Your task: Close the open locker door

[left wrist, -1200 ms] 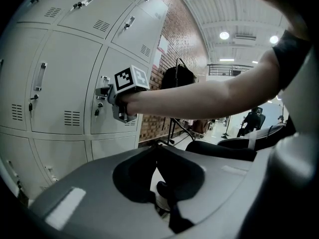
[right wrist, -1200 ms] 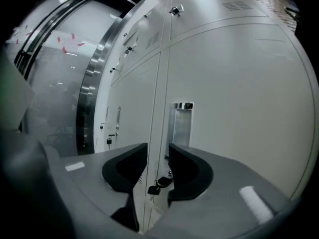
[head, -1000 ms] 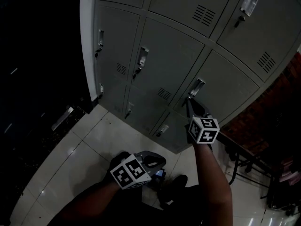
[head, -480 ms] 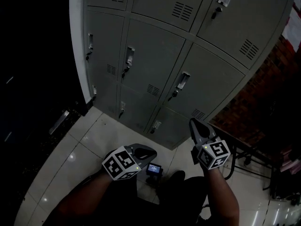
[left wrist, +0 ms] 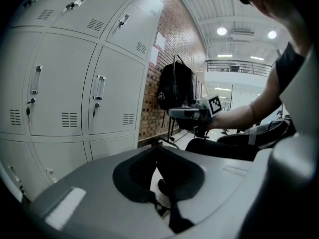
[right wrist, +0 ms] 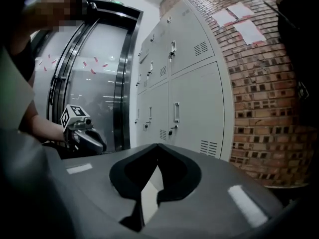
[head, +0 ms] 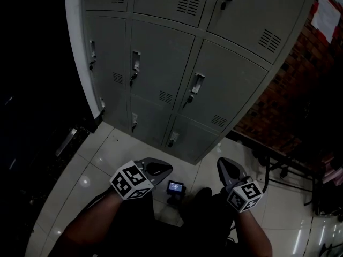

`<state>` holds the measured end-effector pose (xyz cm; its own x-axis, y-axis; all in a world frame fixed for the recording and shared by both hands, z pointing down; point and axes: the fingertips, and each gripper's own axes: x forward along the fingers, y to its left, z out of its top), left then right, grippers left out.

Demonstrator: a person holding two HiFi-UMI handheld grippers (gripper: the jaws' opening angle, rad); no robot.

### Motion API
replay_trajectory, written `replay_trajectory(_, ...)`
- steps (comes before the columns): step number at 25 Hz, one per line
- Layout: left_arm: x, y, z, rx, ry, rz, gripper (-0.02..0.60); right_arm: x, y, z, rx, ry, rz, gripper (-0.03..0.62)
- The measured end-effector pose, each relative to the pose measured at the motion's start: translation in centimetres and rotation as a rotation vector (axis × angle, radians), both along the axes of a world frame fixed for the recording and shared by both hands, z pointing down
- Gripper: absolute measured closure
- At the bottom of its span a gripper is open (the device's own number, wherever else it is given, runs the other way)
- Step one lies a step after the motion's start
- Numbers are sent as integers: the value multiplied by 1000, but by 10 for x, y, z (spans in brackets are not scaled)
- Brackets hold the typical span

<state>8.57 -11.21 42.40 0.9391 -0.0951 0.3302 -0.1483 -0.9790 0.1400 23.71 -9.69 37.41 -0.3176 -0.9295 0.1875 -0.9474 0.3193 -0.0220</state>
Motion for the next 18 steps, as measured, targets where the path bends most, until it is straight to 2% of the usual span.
replay_trajectory(7,1,-1,1,2,-6,2,569,-16,25,30,-47,-40,-38,591)
replay_trajectory(14,-2,0,1,1,-14,2,569,-26,34,23,-10,-66,-91,591)
replay_trajectory(18,-3,-2,-1,-4,-11,3,569,-30,35,11,23,-133,-120,592)
